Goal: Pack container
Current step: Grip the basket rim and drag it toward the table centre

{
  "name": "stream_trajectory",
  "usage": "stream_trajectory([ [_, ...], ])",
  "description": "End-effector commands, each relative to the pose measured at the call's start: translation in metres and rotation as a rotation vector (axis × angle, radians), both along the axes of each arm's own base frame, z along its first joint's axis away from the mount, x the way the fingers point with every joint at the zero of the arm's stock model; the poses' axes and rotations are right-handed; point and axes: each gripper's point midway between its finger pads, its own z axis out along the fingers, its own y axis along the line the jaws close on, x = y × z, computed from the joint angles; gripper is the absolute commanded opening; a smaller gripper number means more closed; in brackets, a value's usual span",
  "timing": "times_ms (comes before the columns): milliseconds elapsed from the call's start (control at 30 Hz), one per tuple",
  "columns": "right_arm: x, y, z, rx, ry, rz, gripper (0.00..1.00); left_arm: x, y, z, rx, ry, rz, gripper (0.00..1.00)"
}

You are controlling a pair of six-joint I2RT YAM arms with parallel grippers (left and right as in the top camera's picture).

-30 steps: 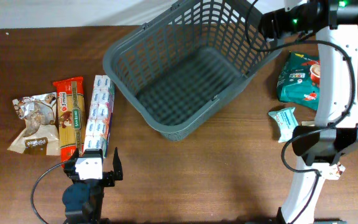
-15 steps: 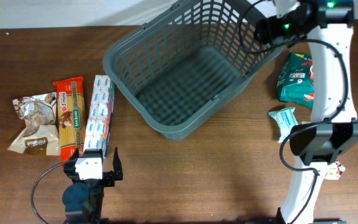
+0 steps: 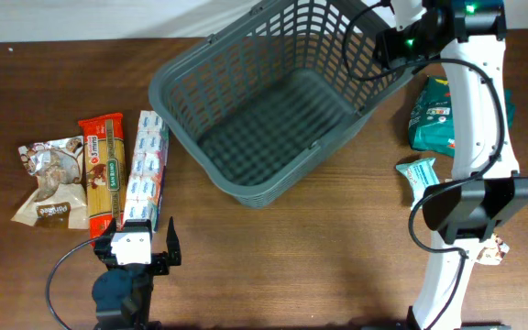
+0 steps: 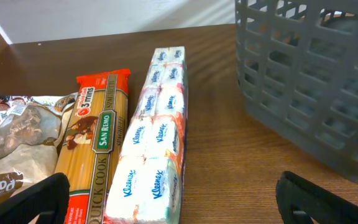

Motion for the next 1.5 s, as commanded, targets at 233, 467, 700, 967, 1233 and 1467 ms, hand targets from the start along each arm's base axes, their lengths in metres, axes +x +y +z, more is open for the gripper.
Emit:
stream_trajectory([
  [233, -0.008, 0.0, -0.008, 0.038, 0.064, -0.11, 0.26, 0.0, -0.003, 0.0, 0.006, -0.004, -0.017, 0.99],
  [467, -0.013, -0.008, -0.012, 0.036, 0.101, -0.219, 0.11, 0.0, -0.003, 0.0, 0.006, -0.004, -0.017, 0.99],
  [700, -0.021, -0.008, -0.015, 0.062, 0.143, -0.282, 0.04, 0.0, -0.003, 0.0, 0.006, -0.004, -0.017, 0.99],
  [967, -0.035, -0.014, -0.021, 0.054, 0.209, -0.362, 0.04, 0.0, -0.003, 0.0, 0.006, -0.005, -0.017, 0.99],
  [1233, -0.049, -0.012, -0.024, 0.055, 0.267, -0.374, 0.04, 0.0, -0.003, 0.0, 0.006, -0.004, -0.017, 0.99],
  [1467, -0.059, -0.013, -0.02, 0.076, 0.296, -0.438, 0.04, 0.0, -0.003, 0.0, 0.006, -0.005, -0.017, 0.99],
])
